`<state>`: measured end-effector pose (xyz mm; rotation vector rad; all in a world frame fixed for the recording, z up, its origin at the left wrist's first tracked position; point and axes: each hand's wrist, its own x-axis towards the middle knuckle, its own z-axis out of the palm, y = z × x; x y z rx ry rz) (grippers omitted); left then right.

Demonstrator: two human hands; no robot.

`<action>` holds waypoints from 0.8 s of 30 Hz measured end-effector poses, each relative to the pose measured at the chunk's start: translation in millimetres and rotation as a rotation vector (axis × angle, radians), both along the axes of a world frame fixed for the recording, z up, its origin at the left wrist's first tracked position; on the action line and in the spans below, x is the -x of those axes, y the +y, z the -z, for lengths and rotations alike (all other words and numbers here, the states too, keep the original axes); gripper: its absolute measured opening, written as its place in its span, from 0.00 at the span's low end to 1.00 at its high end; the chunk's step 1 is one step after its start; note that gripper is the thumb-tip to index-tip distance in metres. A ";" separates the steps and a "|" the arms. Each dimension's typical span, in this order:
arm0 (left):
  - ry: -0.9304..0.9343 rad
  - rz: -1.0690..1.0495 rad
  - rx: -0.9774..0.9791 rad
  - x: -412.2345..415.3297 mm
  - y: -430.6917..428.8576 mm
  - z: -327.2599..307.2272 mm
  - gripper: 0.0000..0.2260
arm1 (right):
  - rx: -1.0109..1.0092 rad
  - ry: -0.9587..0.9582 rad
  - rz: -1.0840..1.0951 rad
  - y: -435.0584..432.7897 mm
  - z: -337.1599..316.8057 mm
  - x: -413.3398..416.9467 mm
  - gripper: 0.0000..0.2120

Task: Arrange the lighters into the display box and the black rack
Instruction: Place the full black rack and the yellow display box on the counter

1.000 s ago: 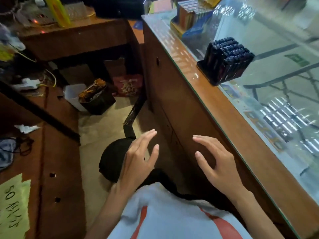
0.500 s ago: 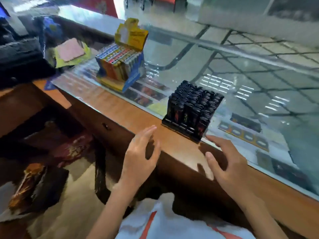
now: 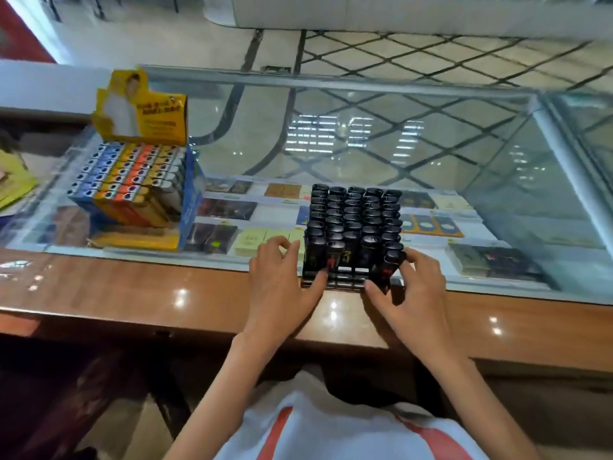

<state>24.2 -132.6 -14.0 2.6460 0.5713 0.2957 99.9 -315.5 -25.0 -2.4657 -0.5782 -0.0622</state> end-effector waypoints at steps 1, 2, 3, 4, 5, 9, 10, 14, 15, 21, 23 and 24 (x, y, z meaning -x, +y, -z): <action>-0.006 0.012 0.032 -2.9 -1.1 -0.5 0.22 | 0.009 0.011 0.021 3.2 0.0 0.2 0.18; -0.019 0.016 0.081 -5.3 -2.5 -1.0 0.19 | 0.011 0.033 0.041 5.6 0.0 1.0 0.19; -0.035 0.008 0.145 -7.4 -3.5 -1.7 0.17 | 0.004 0.057 0.060 7.6 0.3 1.7 0.20; -0.049 -0.005 0.219 -9.2 -3.7 -2.1 0.16 | -0.012 0.079 0.075 9.4 0.6 2.4 0.20; -0.059 -0.019 0.299 -10.5 -3.2 -2.5 0.14 | -0.033 0.098 0.089 11.2 0.7 2.9 0.20; -0.015 -0.066 0.522 -13.0 1.2 -2.9 0.19 | -0.138 0.165 0.123 16.2 -1.9 2.1 0.12; -0.003 -0.079 0.550 -12.9 1.4 -2.9 0.22 | -0.160 0.174 0.128 17.1 -2.7 2.3 0.10; -0.093 -0.069 0.673 -10.8 -4.6 -11.5 0.21 | -0.233 0.207 0.156 20.1 -4.5 3.7 0.12; -0.129 -0.055 0.721 -10.5 -6.7 -14.4 0.19 | -0.243 0.213 0.165 20.6 -4.5 3.7 0.11; -0.193 -0.127 1.099 -12.6 -9.9 -18.7 0.20 | -0.282 0.256 0.176 19.4 -8.1 2.3 0.10; -0.160 -0.199 1.157 -14.6 -7.7 -18.4 0.23 | -0.284 0.278 0.169 18.0 -9.7 1.6 0.10; -0.152 -0.219 1.182 -15.7 -5.9 -17.2 0.23 | -0.284 0.288 0.167 17.7 -10.3 1.3 0.09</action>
